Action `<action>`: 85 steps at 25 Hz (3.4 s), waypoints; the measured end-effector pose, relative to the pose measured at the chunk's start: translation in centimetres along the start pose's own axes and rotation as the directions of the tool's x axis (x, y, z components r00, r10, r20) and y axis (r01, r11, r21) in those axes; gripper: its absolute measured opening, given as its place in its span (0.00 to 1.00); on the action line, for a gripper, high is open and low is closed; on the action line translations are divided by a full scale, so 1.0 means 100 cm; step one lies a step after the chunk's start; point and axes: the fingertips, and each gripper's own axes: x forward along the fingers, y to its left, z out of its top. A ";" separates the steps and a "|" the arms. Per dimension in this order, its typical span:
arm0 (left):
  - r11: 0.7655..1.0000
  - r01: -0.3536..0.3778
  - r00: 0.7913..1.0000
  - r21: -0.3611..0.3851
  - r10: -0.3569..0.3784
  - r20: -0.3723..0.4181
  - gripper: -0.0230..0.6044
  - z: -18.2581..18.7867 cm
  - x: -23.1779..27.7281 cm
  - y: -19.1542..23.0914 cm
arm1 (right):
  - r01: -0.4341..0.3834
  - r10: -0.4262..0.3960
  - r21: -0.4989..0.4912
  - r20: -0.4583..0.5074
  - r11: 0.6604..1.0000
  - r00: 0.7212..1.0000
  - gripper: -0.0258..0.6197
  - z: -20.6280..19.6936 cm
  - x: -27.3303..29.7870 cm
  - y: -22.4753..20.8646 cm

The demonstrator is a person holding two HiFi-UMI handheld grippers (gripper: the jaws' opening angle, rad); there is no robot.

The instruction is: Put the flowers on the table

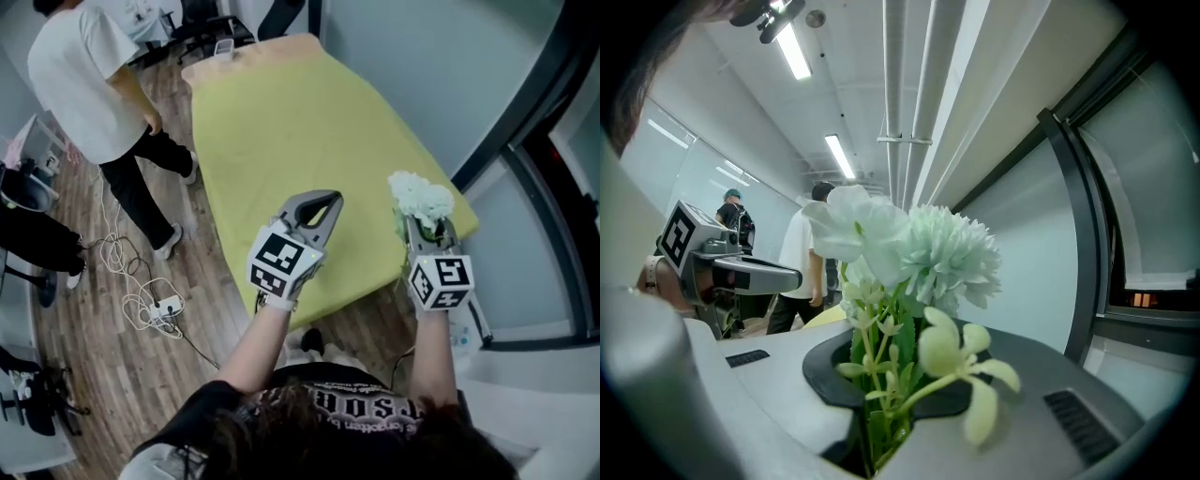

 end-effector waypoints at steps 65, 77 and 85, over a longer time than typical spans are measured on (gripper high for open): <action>0.980 -0.180 0.969 -0.083 0.162 -0.184 0.03 -0.074 0.108 0.152 | -0.181 0.262 0.195 -0.588 0.964 0.765 0.50 -0.242 0.305 -0.070; 0.987 -0.140 0.979 -0.073 0.127 -0.158 0.03 -0.064 0.103 0.145 | -0.147 0.240 0.214 -0.518 0.966 0.821 0.59 -0.202 0.290 -0.069; 0.991 -0.114 0.987 -0.070 0.105 -0.122 0.03 -0.051 0.095 0.132 | -0.154 0.231 0.232 -0.357 0.960 0.905 0.59 -0.138 0.267 -0.065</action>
